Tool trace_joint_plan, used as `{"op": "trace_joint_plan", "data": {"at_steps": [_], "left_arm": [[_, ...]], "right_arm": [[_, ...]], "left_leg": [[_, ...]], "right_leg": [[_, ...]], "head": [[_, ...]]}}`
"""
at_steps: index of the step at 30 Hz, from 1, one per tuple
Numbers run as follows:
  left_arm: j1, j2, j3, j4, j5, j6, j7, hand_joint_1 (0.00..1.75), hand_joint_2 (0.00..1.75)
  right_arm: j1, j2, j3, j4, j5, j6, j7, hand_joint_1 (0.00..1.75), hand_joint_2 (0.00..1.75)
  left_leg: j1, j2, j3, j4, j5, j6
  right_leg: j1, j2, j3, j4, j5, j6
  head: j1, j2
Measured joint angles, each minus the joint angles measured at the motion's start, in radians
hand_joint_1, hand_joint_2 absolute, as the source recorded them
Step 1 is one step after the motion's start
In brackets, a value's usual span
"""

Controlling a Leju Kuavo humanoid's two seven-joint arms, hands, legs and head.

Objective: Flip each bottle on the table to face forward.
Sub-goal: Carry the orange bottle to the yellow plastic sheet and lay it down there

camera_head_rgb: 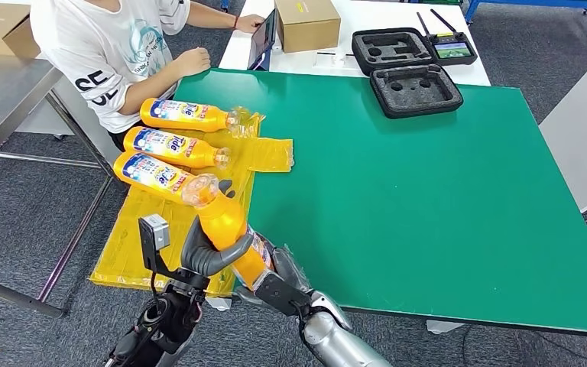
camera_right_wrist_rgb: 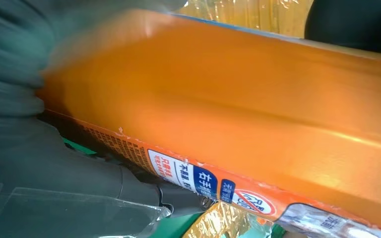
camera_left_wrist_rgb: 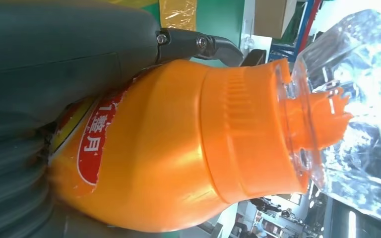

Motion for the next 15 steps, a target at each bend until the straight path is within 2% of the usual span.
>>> {"op": "trace_joint_plan", "data": {"at_steps": [1, 6, 7, 10, 11, 15], "left_arm": [[0.003, 0.0, 0.001, 0.0, -0.002, 0.0, -0.001, 1.75, 1.75], [0.005, 0.0, 0.002, 0.0, -0.037, 0.002, -0.011, 1.75, 1.75], [0.005, 0.0, 0.003, -0.001, -0.042, 0.003, -0.012, 1.75, 1.75], [0.005, 0.0, 0.004, -0.001, -0.061, 0.006, -0.019, 1.75, 1.75], [0.005, -0.001, 0.004, -0.002, -0.07, 0.008, -0.022, 1.75, 1.75], [0.005, -0.001, 0.005, -0.008, -0.099, 0.028, -0.035, 1.75, 1.75]], "right_arm": [[-0.003, 0.002, -0.001, 0.007, 0.005, 0.0, 0.001, 1.75, 1.75], [-0.015, 0.006, -0.007, 0.02, 0.011, -0.008, -0.003, 1.73, 1.75], [-0.016, 0.006, -0.009, 0.022, 0.011, -0.009, -0.004, 1.39, 1.75], [-0.019, 0.01, -0.017, 0.024, 0.011, -0.021, -0.016, 0.09, 1.75], [-0.019, 0.011, -0.021, 0.024, 0.008, -0.029, -0.022, 0.0, 1.75], [-0.019, 0.021, -0.038, 0.02, -0.006, -0.054, -0.034, 0.0, 1.75]], "left_leg": [[0.0, 0.0, 0.0, 0.0, 0.0, 0.0], [0.0, 0.0, 0.0, 0.0, 0.0, 0.0], [0.0, 0.0, 0.0, 0.0, 0.0, 0.0], [0.0, 0.0, 0.0, 0.0, 0.0, 0.0], [0.0, 0.0, 0.0, 0.0, 0.0, 0.0], [0.0, 0.0, 0.0, 0.0, 0.0, 0.0]], "right_leg": [[0.0, 0.0, 0.0, 0.0, 0.0, 0.0], [0.0, 0.0, 0.0, 0.0, 0.0, 0.0], [0.0, 0.0, 0.0, 0.0, 0.0, 0.0], [0.0, 0.0, 0.0, 0.0, 0.0, 0.0], [0.0, 0.0, 0.0, 0.0, 0.0, 0.0], [0.0, 0.0, 0.0, 0.0, 0.0, 0.0]], "head": [[0.0, 0.0], [0.0, 0.0], [0.0, 0.0], [0.0, 0.0], [0.0, 0.0], [0.0, 0.0]]}}
